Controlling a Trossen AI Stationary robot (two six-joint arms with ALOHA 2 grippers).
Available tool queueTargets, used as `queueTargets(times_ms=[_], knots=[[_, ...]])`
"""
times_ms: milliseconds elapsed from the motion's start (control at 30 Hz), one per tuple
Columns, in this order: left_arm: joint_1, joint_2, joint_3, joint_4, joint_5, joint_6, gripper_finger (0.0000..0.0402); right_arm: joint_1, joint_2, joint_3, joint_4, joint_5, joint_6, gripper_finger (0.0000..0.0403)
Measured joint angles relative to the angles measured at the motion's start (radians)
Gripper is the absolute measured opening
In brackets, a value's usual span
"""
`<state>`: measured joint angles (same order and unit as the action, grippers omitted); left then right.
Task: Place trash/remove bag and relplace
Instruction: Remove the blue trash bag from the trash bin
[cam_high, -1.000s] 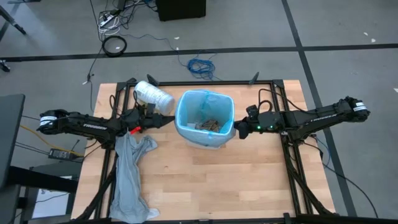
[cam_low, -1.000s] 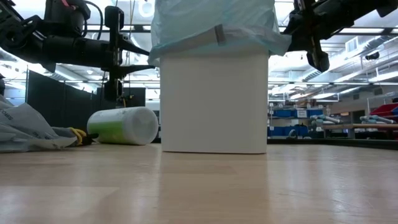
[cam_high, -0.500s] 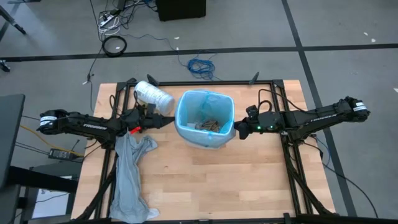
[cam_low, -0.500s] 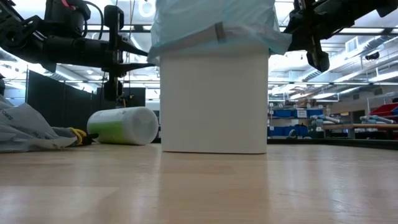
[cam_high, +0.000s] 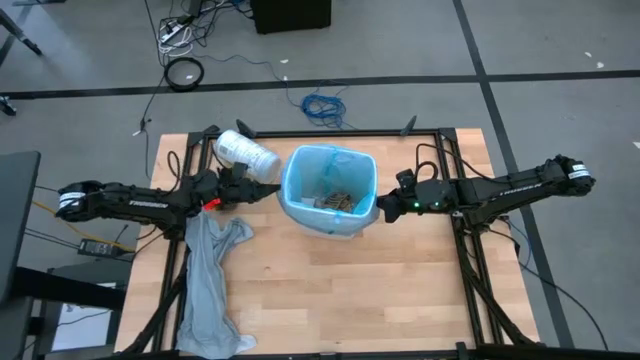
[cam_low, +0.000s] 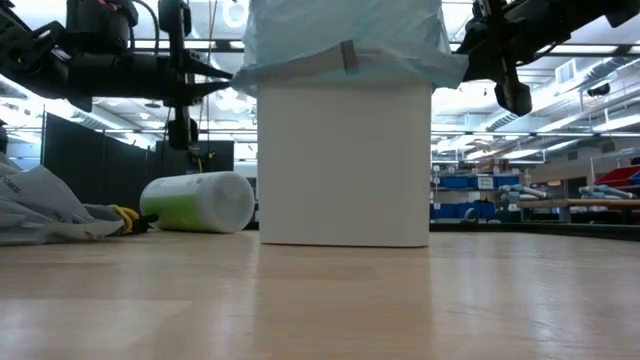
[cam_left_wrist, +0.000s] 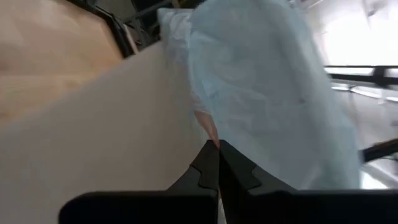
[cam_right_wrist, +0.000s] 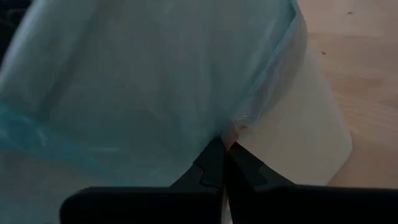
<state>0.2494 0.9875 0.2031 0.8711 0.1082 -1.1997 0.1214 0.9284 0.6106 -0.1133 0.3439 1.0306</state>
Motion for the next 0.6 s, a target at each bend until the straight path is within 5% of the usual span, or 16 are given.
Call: queueTargets(times_ms=[367, 600], knots=[[0.004, -0.065, 0.0, -0.005, 0.047, -0.12, 0.0005, 0.032, -0.002, 0.066, -0.027, 0.0, 0.03, 0.0], [0.004, -0.075, 0.002, 0.034, 0.055, -0.249, 0.0005, 0.074, -0.002, 0.217, -0.3, 0.052, 0.093, 0.0]])
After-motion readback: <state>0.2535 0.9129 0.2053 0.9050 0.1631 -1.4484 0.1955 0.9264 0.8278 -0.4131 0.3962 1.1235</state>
